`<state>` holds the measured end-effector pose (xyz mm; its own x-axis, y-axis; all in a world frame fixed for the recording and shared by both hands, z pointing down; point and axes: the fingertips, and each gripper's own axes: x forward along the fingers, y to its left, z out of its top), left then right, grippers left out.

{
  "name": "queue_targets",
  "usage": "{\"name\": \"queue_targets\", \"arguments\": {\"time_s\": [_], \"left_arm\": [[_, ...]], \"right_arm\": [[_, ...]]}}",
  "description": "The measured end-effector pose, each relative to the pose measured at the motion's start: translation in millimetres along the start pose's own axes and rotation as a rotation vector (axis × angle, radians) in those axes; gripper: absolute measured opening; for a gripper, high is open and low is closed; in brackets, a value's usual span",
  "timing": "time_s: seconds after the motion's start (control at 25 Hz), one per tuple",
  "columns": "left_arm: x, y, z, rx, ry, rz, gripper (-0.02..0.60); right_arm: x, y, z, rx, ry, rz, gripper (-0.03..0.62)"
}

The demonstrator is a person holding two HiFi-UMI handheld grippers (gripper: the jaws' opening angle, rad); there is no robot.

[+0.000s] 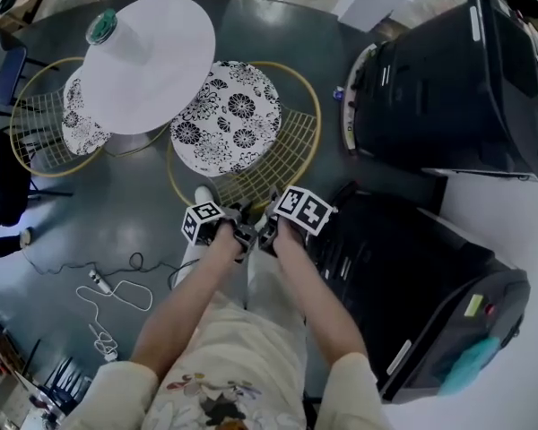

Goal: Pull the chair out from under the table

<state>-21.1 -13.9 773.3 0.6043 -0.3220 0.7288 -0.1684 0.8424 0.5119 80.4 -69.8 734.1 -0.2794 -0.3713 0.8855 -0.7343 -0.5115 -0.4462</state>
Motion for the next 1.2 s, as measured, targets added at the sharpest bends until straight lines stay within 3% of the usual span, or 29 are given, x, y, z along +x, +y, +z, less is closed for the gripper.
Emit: {"name": "queue_targets", "arguments": {"time_s": [0.2,0.48,0.88,1.2], "left_arm": [[-0.7,0.4,2.6,-0.070,-0.022,-0.004,0.129],[1.3,4.4,-5.4,-0.085,-0.013,-0.007,0.120],[14.2,31.6,-55.5,-0.053,0.068,0.070,0.124],[24.9,53.0,-94.5,-0.050,0.087,0.105,0.124]], "right_arm": [[2.0,0.3,-0.7,0.021,0.018,-0.010,0.080],[-3.3,-7.1,-1.8,0.026,0.025,-0.029,0.080],[-28.4,-56.9,-7.7,0.052,0.018,-0.069,0.080],[-50.6,-99.5,-11.4,0.055,0.004,-0.098,0.080]]}}
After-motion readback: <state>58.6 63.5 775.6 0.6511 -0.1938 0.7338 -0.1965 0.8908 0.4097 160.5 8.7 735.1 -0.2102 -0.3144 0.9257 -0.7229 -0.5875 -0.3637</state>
